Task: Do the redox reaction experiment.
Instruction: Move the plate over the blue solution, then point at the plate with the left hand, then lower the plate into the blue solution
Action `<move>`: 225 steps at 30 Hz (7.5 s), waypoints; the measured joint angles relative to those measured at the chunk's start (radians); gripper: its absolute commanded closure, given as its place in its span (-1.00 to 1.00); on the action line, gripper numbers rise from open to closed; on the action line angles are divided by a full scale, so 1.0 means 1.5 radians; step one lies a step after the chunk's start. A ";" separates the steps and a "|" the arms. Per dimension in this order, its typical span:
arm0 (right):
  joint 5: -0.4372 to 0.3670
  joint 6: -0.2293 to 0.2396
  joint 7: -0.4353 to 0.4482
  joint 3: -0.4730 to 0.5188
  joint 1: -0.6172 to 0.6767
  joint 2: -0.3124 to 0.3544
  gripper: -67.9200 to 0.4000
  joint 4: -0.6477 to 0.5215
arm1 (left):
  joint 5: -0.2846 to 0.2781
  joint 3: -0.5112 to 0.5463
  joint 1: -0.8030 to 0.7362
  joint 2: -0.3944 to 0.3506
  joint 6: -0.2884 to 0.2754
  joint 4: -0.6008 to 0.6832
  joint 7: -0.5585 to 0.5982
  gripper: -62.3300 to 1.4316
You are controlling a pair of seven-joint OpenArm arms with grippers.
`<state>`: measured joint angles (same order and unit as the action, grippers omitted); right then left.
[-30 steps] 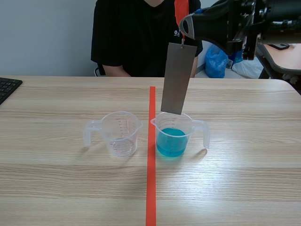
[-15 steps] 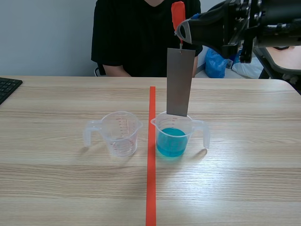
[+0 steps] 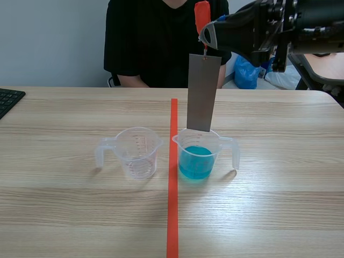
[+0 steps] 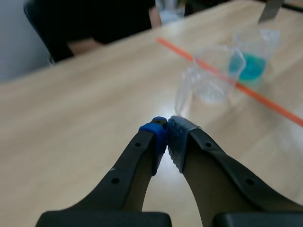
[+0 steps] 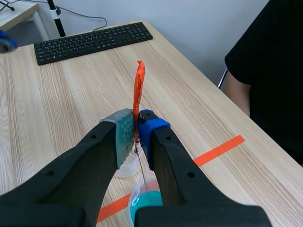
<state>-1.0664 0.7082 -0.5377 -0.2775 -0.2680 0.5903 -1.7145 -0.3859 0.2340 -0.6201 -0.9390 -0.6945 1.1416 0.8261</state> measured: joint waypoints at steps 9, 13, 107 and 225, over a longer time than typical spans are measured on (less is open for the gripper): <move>0.000 0.000 0.000 0.000 0.000 0.000 0.94 0.000 | -0.005 -0.090 0.137 0.020 0.000 0.059 -0.103 0.83; 0.000 0.000 0.000 0.000 0.000 0.000 0.94 0.000 | -0.005 -0.173 0.225 0.064 0.000 0.061 -0.153 0.83; 0.000 0.000 0.000 0.000 0.000 0.000 0.94 0.000 | -0.051 -0.513 0.600 0.417 0.056 -0.060 -0.434 0.83; 0.002 0.019 0.008 0.000 0.000 -0.100 0.94 0.262 | 0.549 0.142 -0.264 0.434 0.266 -0.001 0.121 0.83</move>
<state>-1.0630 0.7368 -0.5255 -0.2775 -0.2680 0.4404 -1.3212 0.4377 0.4473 -1.0168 -0.2886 -0.2955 1.1400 1.0069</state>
